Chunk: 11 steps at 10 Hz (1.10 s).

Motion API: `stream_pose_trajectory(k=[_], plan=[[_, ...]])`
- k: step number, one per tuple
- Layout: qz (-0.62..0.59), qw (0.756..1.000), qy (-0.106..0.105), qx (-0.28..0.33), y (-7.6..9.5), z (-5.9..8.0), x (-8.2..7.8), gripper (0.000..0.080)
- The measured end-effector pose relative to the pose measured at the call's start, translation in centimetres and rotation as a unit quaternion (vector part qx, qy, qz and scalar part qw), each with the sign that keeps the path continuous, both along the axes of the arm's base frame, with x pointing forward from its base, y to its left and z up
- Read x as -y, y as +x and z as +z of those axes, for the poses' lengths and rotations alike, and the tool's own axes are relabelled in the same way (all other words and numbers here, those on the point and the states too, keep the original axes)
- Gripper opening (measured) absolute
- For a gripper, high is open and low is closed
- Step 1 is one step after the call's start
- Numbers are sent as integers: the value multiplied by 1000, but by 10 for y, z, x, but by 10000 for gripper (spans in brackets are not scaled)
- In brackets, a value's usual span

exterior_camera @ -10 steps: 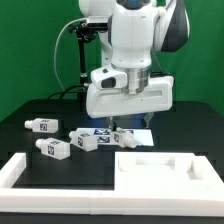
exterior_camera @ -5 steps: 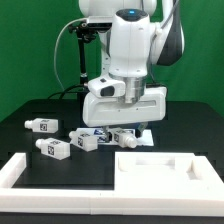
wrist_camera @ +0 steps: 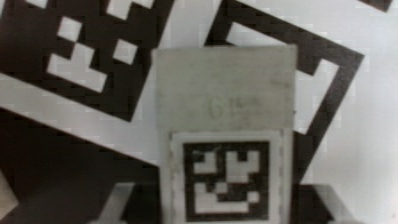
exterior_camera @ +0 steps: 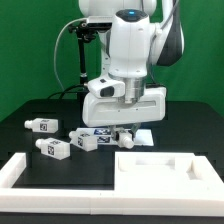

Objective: Assemble one leg

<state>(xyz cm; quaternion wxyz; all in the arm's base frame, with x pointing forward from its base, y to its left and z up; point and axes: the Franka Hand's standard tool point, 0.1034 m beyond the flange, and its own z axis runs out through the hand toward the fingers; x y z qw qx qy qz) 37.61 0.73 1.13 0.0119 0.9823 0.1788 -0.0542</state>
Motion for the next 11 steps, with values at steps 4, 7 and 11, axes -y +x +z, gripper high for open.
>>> stream_pose_trajectory(k=[4,7,11], plan=[[179,983,20,27,49,26,-44,284],[267,963,20,24,47,24,-40,284],[597,802,15,21,46,31,-70,285]])
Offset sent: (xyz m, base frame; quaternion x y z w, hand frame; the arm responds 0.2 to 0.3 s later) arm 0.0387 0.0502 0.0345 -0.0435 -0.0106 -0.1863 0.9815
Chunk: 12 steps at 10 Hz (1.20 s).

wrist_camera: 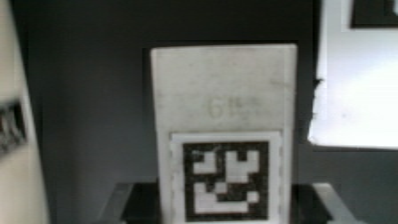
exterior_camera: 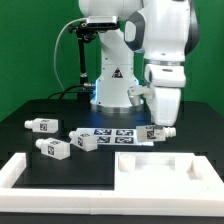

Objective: Assemble one leg

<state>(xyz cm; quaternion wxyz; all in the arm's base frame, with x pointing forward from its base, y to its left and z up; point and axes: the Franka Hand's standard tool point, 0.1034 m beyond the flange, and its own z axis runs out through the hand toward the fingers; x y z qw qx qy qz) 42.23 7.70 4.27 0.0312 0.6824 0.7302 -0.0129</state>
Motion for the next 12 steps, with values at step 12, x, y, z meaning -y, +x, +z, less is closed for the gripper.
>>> stream_pose_trajectory(k=[12], plan=[[468,883,-22,-22,-25,-22,-24,285]])
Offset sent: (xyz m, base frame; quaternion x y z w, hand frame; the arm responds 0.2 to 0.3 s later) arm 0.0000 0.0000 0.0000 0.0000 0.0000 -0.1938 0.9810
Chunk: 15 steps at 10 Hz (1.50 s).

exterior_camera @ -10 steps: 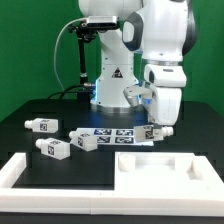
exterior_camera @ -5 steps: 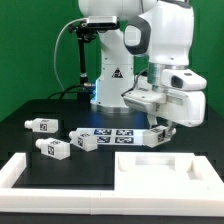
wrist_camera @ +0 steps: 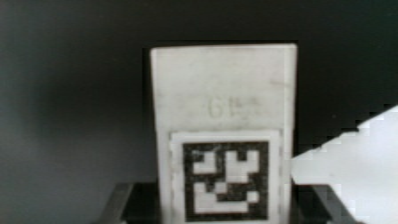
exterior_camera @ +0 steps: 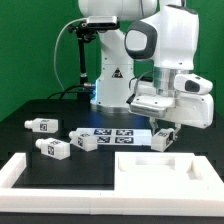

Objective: Assemble one leg

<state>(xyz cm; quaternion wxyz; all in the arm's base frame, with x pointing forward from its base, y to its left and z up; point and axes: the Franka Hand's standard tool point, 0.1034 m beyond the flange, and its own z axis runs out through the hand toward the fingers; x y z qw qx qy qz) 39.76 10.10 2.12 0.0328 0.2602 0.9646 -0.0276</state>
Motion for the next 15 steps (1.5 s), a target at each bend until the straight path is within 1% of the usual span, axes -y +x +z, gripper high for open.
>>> stream_pose_trajectory(k=[2,3,4,5,6,7,8,9,10,11,13,15], plan=[[-3,1000,0,0,0,0,0,290],[-4,1000,0,0,0,0,0,493],[-4,1000,0,0,0,0,0,493],[-26,1000,2,2,0,1,1,620],[-97,995,7,18,3,13,4,643],[-165,986,13,32,7,24,3,643],[-252,967,7,35,9,29,3,648],[-338,941,-8,33,15,31,3,648],[-383,923,2,37,23,33,5,649],[-398,917,2,36,21,32,4,649],[-461,886,6,40,20,31,4,649],[-529,847,11,46,21,32,5,649]])
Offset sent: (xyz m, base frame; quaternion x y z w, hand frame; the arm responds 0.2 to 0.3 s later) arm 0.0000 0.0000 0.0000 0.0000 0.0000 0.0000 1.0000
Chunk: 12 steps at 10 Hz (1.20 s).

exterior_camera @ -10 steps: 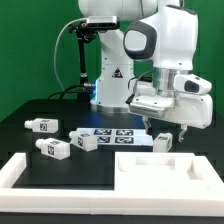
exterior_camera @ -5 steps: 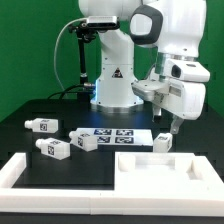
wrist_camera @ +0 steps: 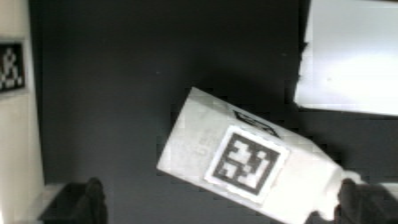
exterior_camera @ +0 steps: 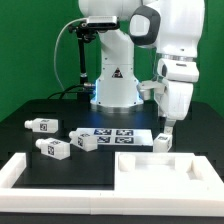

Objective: Assemble one leg

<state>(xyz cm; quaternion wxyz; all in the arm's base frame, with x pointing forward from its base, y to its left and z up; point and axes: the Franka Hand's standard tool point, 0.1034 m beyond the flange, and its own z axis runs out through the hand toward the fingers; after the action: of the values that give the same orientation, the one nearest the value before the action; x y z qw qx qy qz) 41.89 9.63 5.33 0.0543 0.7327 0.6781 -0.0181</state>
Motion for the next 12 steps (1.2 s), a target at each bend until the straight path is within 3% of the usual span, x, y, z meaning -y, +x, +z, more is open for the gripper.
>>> stream_pose_trajectory(k=[1,2,3,5,9,10,12], plan=[[-102,995,11,15,4,4,0,649],[-225,974,19,23,1,3,-3,649],[-355,935,17,20,-6,1,-9,649],[-411,911,34,22,-8,-2,-7,649],[-526,849,39,21,-10,-3,-8,649],[-575,817,30,10,-1,-1,5,649],[-710,704,14,-13,18,-1,20,649]])
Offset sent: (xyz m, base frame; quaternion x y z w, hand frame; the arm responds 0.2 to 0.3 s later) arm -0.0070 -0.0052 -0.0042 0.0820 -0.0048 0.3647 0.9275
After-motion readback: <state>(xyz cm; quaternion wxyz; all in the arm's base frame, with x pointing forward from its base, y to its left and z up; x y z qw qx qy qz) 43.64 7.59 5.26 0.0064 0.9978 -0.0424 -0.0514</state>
